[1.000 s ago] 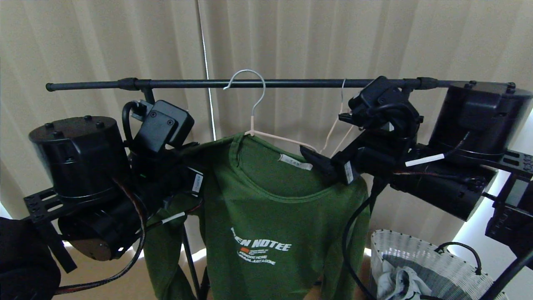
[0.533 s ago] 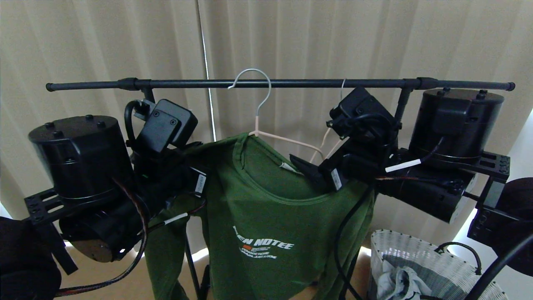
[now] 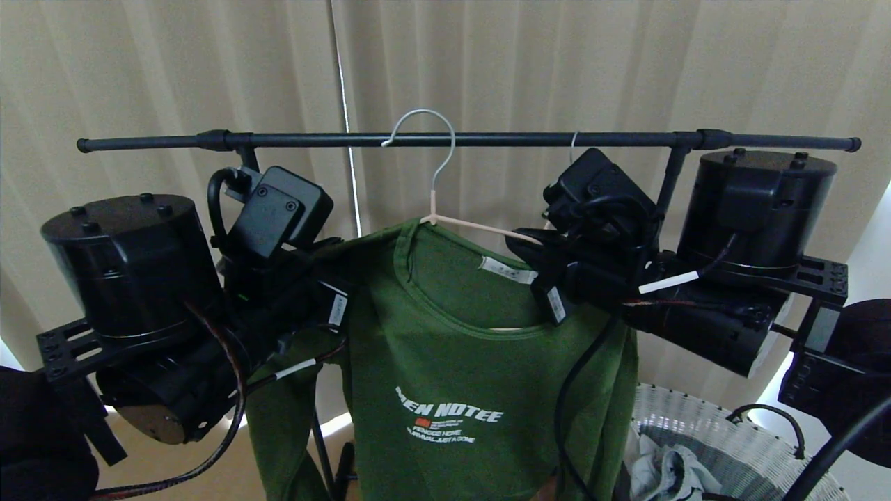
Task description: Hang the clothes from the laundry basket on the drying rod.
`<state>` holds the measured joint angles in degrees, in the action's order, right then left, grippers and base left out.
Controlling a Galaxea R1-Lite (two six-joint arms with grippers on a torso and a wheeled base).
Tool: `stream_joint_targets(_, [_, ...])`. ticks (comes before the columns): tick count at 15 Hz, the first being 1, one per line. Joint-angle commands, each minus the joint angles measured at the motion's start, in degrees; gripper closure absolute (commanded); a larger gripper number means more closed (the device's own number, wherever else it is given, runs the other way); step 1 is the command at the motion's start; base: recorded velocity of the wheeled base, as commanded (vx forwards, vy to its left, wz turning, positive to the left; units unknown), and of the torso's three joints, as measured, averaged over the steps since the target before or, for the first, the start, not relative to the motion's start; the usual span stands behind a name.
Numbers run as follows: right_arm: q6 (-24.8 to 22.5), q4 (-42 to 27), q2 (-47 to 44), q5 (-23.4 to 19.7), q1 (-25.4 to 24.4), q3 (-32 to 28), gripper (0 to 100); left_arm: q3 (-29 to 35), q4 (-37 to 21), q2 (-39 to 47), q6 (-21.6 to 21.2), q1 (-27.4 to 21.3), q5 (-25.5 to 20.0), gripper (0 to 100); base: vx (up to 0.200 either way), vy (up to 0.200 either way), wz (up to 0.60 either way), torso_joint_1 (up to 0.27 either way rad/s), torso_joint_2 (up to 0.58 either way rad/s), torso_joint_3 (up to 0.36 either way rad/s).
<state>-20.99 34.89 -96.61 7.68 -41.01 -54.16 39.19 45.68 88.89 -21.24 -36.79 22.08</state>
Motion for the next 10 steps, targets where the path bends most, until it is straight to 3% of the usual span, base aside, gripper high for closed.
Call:
stream_joint_targets(1, [0.07,0.27,0.19,0.05,-0.04,0.29,100,-0.17,0.02,-0.30,0.05,-0.03,-0.02,100,0.000,0.000,0.00,0.000,0.00,0.000])
stream_joint_targets(6, [0.07,0.53,0.81,0.05,-0.04,0.37,100,-0.87,0.73,-1.62,0.58,0.05,-0.63,100,0.000,0.000,0.00,0.000,0.00,0.000])
stream_joint_targets(7, [0.07,0.62,0.90,0.05,-0.04,0.37,100,-0.96,0.73,-1.71,0.49,0.05,-0.63,0,0.000,0.000,0.00,0.000,0.00,0.000])
stream_joint_targets(10, [0.16,0.71,1.69,0.05,0.23,0.99,100,-2.02,0.82,-2.76,0.49,-0.21,-3.27,0,0.000,0.000,0.00,0.000,0.00,0.000])
